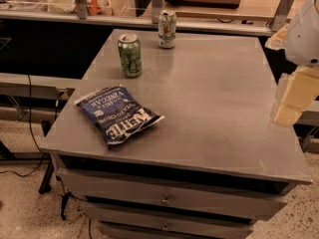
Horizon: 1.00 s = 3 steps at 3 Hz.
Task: Knock green can over
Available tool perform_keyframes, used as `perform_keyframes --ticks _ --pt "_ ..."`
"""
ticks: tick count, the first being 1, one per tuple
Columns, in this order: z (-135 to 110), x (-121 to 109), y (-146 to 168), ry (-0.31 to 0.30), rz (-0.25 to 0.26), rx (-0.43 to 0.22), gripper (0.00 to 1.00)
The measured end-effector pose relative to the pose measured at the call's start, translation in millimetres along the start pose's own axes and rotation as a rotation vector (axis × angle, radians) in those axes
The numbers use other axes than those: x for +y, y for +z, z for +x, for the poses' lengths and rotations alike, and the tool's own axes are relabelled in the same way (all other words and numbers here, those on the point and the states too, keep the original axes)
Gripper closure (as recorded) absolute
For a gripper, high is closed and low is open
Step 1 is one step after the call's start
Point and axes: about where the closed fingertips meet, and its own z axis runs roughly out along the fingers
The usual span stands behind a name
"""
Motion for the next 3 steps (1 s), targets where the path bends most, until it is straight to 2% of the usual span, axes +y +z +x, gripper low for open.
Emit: perform_keyframes --ticks 2,3 --pt "-4 -4 3 -0.008 0.004 -0.022 0.0" --pt "-13 -11 19 -0.031 -0.016 -0.077 0.0"
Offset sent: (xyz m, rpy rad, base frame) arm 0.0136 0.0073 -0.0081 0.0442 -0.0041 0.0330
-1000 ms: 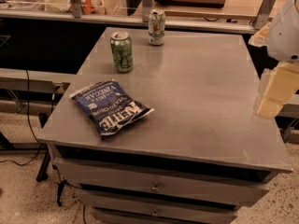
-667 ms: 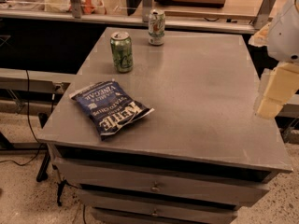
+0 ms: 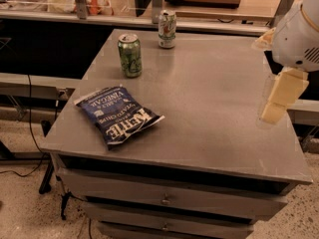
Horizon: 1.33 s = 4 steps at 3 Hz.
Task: Knock green can over
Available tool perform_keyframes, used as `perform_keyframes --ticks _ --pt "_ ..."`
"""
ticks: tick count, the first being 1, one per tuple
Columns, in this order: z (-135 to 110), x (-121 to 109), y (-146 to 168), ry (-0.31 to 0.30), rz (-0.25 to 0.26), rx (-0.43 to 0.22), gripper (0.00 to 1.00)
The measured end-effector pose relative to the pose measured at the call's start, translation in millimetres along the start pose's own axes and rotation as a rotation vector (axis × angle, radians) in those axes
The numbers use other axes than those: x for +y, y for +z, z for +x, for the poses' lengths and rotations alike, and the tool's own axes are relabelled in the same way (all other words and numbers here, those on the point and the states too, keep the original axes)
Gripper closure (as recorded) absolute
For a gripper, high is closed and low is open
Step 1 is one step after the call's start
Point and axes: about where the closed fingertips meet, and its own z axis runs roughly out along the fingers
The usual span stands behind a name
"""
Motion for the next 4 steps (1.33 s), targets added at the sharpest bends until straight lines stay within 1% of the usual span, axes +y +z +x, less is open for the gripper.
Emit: perform_keyframes --ticks 1,2,3,4 --pt "-8 -13 22 -0.008 -0.03 -0.09 0.0" --pt "-19 -32 57 0.028 -0.086 -0.209 0.0" --pt "-19 -32 57 0.028 -0.086 -0.209 0.0" --pt "-22 -45 56 0.07 -0.05 -0.279 0.0"
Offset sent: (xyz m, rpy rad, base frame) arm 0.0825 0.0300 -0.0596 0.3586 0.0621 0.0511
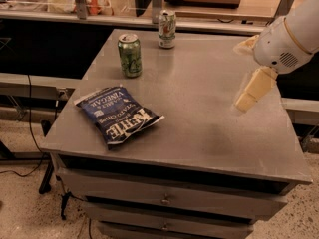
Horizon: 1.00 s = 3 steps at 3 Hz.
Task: Knock green can over
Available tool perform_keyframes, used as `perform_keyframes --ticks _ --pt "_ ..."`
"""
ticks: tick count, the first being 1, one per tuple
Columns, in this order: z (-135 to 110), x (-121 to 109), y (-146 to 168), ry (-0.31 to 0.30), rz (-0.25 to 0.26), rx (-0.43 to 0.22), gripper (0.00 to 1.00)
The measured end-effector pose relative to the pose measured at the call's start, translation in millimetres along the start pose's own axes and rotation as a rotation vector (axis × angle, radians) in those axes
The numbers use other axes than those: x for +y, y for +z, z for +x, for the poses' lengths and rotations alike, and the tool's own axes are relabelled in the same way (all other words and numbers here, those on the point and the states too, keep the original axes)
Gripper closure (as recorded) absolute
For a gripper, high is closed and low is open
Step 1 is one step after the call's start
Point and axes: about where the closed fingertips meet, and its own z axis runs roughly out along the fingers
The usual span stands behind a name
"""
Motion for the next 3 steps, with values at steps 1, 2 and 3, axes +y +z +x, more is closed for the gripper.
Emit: perform_keyframes --ticks 1,2,3 --pt "-18 -24 3 0.031 0.028 -0.125 0.0" --pt "-44 -43 20 0.045 0.012 -0.228 0.0" --pt "-68 -59 55 0.06 -0.021 -0.319 0.0"
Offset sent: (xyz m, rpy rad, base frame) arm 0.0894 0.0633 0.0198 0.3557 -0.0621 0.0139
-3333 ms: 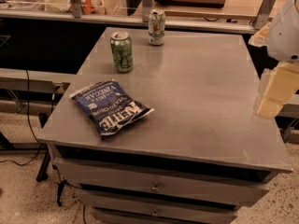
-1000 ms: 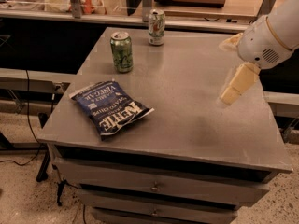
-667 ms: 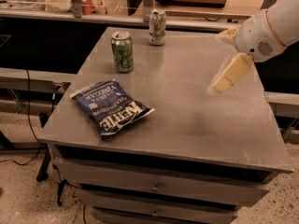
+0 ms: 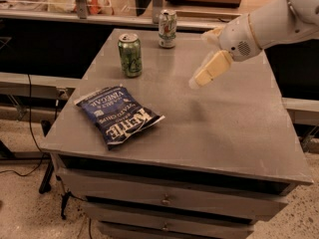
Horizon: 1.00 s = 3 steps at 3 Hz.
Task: Knock green can over
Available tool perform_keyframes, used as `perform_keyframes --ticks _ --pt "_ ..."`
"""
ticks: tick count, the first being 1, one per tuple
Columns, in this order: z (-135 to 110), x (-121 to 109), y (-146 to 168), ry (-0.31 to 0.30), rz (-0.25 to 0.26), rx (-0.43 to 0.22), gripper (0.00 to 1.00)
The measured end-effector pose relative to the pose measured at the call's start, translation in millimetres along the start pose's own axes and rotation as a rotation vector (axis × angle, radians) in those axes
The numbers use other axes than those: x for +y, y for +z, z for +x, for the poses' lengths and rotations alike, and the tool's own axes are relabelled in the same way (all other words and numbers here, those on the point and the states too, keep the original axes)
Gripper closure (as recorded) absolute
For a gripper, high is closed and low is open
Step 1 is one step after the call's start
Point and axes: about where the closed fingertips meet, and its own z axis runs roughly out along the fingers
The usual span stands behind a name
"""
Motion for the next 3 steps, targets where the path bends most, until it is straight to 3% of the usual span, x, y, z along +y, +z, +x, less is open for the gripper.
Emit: perform_keyframes --ticks 1,2,3 --pt "-8 -24 41 0.048 -0.001 -0.098 0.0" --pt "-8 -24 42 0.048 -0.002 -0.099 0.0" --pt "-20 -23 62 0.042 -0.036 -0.165 0.0"
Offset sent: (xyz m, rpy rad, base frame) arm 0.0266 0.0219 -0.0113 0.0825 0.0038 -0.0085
